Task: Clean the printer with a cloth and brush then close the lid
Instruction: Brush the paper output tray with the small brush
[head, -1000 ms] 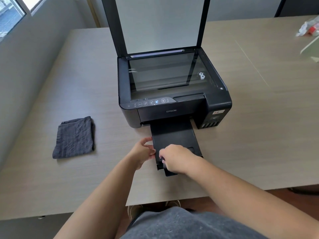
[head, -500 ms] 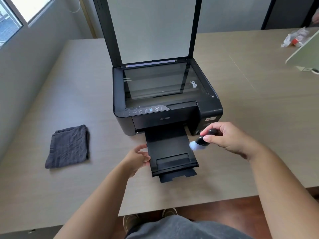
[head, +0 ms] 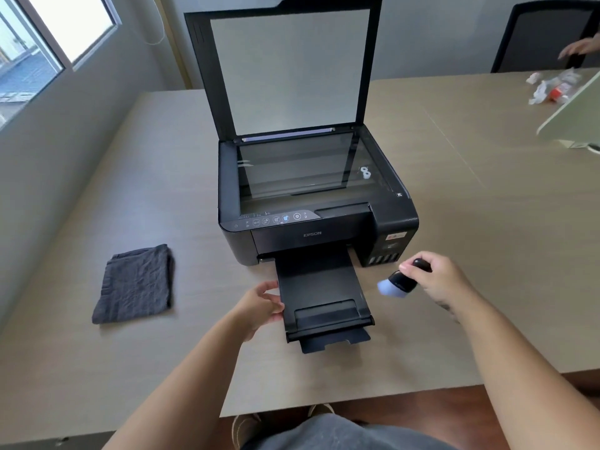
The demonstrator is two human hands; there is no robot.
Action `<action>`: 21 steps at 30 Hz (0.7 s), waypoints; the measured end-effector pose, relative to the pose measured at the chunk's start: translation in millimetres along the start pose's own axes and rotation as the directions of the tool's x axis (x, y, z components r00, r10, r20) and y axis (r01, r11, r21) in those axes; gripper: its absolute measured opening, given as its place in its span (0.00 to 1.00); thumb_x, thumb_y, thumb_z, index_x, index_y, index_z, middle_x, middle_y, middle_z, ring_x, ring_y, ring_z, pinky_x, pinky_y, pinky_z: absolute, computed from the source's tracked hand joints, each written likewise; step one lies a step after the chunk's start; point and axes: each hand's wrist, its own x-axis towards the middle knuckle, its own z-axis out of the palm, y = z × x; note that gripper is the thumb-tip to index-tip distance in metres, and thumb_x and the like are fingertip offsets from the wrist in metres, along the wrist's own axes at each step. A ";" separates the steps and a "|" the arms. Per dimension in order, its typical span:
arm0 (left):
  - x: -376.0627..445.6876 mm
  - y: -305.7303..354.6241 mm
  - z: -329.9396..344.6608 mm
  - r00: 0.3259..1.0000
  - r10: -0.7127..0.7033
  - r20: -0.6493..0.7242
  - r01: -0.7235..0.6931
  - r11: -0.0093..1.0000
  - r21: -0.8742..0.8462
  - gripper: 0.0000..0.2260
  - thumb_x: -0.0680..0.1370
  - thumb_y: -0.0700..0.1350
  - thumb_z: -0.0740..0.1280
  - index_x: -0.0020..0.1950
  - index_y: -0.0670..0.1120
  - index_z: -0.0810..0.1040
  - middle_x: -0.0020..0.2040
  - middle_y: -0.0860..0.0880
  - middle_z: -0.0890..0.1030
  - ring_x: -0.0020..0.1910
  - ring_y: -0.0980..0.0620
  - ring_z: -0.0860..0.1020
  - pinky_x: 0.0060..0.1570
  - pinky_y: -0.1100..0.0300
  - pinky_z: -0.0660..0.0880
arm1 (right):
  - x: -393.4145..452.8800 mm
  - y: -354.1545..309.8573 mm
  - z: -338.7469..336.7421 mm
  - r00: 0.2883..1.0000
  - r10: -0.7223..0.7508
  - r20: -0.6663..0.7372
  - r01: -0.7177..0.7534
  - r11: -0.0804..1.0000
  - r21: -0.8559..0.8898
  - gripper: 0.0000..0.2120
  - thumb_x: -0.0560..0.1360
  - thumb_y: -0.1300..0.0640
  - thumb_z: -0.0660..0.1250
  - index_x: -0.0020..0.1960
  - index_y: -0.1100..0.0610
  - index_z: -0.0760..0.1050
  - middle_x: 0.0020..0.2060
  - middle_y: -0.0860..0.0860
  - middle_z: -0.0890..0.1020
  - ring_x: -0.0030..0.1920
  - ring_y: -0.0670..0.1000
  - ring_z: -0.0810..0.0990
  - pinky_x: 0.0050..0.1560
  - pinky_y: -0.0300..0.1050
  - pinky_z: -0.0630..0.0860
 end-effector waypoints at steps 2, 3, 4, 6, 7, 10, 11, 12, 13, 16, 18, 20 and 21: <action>-4.5 0.7 -4.4 1.000 0.000 -0.013 0.000 0.999 0.036 0.20 0.76 0.30 0.65 0.65 0.46 0.72 0.51 0.43 0.79 0.46 0.46 0.80 0.48 0.57 0.79 | -3.1 -10.6 10.5 0.997 -0.051 0.055 0.049 0.998 0.039 0.05 0.74 0.57 0.69 0.39 0.56 0.78 0.35 0.50 0.80 0.37 0.49 0.74 0.39 0.43 0.68; -6.8 -0.1 -7.3 1.000 0.003 -0.018 -0.002 0.999 0.034 0.19 0.76 0.32 0.66 0.64 0.46 0.72 0.50 0.43 0.80 0.44 0.47 0.81 0.47 0.57 0.80 | -6.0 -14.0 18.3 0.993 -0.072 0.090 0.070 0.997 0.021 0.05 0.74 0.58 0.70 0.39 0.56 0.78 0.35 0.50 0.80 0.37 0.49 0.75 0.38 0.43 0.69; -9.1 -1.3 -13.5 0.999 0.006 -0.032 -0.005 1.000 0.016 0.18 0.76 0.33 0.67 0.64 0.46 0.72 0.50 0.42 0.81 0.43 0.47 0.81 0.47 0.56 0.80 | -7.4 -17.7 29.4 0.988 -0.090 0.127 0.091 0.996 -0.002 0.05 0.74 0.58 0.70 0.39 0.55 0.78 0.35 0.49 0.80 0.37 0.49 0.75 0.38 0.42 0.69; -13.9 -3.1 -26.9 0.997 0.016 -0.069 -0.017 1.000 -0.011 0.18 0.76 0.36 0.69 0.64 0.46 0.73 0.51 0.42 0.83 0.43 0.48 0.82 0.46 0.56 0.80 | -10.7 -25.2 52.3 0.974 -0.120 0.194 0.125 0.992 -0.017 0.04 0.73 0.58 0.70 0.40 0.54 0.79 0.36 0.48 0.80 0.36 0.49 0.75 0.37 0.40 0.70; -16.0 -5.6 -34.5 0.996 0.022 -0.092 -0.024 1.000 -0.019 0.18 0.76 0.37 0.69 0.65 0.46 0.73 0.52 0.42 0.83 0.44 0.48 0.82 0.45 0.57 0.80 | -12.4 -29.9 64.9 0.964 -0.130 0.231 0.135 0.991 -0.003 0.03 0.73 0.58 0.70 0.41 0.53 0.79 0.36 0.48 0.79 0.36 0.48 0.75 0.37 0.40 0.71; -28.4 -12.0 -60.6 0.985 0.023 -0.170 -0.031 0.998 -0.046 0.18 0.77 0.37 0.68 0.65 0.45 0.73 0.53 0.41 0.82 0.42 0.49 0.81 0.45 0.57 0.79 | -16.0 -49.1 106.8 0.919 -0.202 0.339 0.229 0.973 -0.042 0.04 0.72 0.55 0.71 0.42 0.47 0.79 0.36 0.44 0.78 0.34 0.45 0.74 0.38 0.38 0.72; -32.5 -14.0 -68.6 0.980 0.019 -0.196 -0.032 0.998 -0.063 0.17 0.77 0.37 0.68 0.65 0.44 0.73 0.53 0.41 0.82 0.41 0.49 0.81 0.45 0.57 0.79 | -17.3 -58.7 119.7 0.894 -0.237 0.381 0.279 0.959 -0.059 0.04 0.72 0.55 0.71 0.43 0.45 0.79 0.36 0.44 0.79 0.34 0.44 0.74 0.38 0.36 0.71; -36.9 -16.2 -76.0 0.975 0.013 -0.220 -0.032 0.996 -0.080 0.17 0.77 0.36 0.67 0.65 0.44 0.73 0.52 0.41 0.81 0.40 0.49 0.80 0.45 0.57 0.78 | -19.0 -67.9 131.7 0.859 -0.273 0.432 0.336 0.939 -0.075 0.05 0.72 0.55 0.70 0.44 0.44 0.79 0.36 0.43 0.79 0.34 0.43 0.74 0.38 0.34 0.70; -43.9 -19.3 -87.7 0.966 0.013 -0.260 -0.043 0.993 -0.109 0.16 0.77 0.36 0.66 0.65 0.43 0.73 0.51 0.41 0.81 0.39 0.49 0.79 0.45 0.57 0.77 | -20.1 -82.6 148.4 0.811 -0.308 0.497 0.400 0.912 -0.088 0.05 0.73 0.55 0.69 0.45 0.45 0.79 0.36 0.43 0.79 0.33 0.42 0.74 0.37 0.33 0.70; -56.8 -25.5 -109.4 0.941 0.025 -0.336 -0.054 0.995 -0.080 0.15 0.77 0.37 0.66 0.64 0.44 0.73 0.51 0.41 0.81 0.41 0.50 0.79 0.46 0.57 0.77 | -19.6 -115.0 186.0 0.723 -0.356 0.591 0.501 0.860 -0.094 0.04 0.74 0.54 0.68 0.48 0.47 0.79 0.35 0.42 0.78 0.34 0.43 0.73 0.37 0.32 0.70; -63.2 -34.4 -129.1 0.919 0.040 -0.392 -0.047 0.999 -0.008 0.16 0.77 0.38 0.66 0.65 0.44 0.74 0.52 0.42 0.82 0.42 0.50 0.79 0.46 0.57 0.77 | -16.6 -135.6 219.5 0.701 -0.347 0.624 0.509 0.856 -0.096 0.02 0.74 0.52 0.68 0.47 0.47 0.78 0.36 0.42 0.78 0.38 0.45 0.76 0.40 0.36 0.72; -63.7 -41.2 -144.3 0.899 0.057 -0.434 -0.013 0.994 0.105 0.17 0.77 0.39 0.65 0.65 0.46 0.74 0.51 0.46 0.81 0.44 0.51 0.79 0.41 0.60 0.75 | -9.9 -149.0 249.5 0.712 -0.320 0.625 0.492 0.862 -0.120 0.03 0.74 0.50 0.67 0.46 0.49 0.79 0.40 0.44 0.81 0.43 0.48 0.78 0.44 0.41 0.74; -63.7 -43.5 -150.9 0.884 0.074 -0.461 0.015 0.982 0.186 0.17 0.76 0.39 0.64 0.65 0.47 0.75 0.52 0.48 0.81 0.45 0.51 0.79 0.40 0.62 0.75 | -6.9 -154.8 262.5 0.719 -0.301 0.626 0.481 0.866 -0.136 0.05 0.74 0.50 0.67 0.47 0.50 0.79 0.43 0.46 0.81 0.45 0.49 0.78 0.46 0.42 0.74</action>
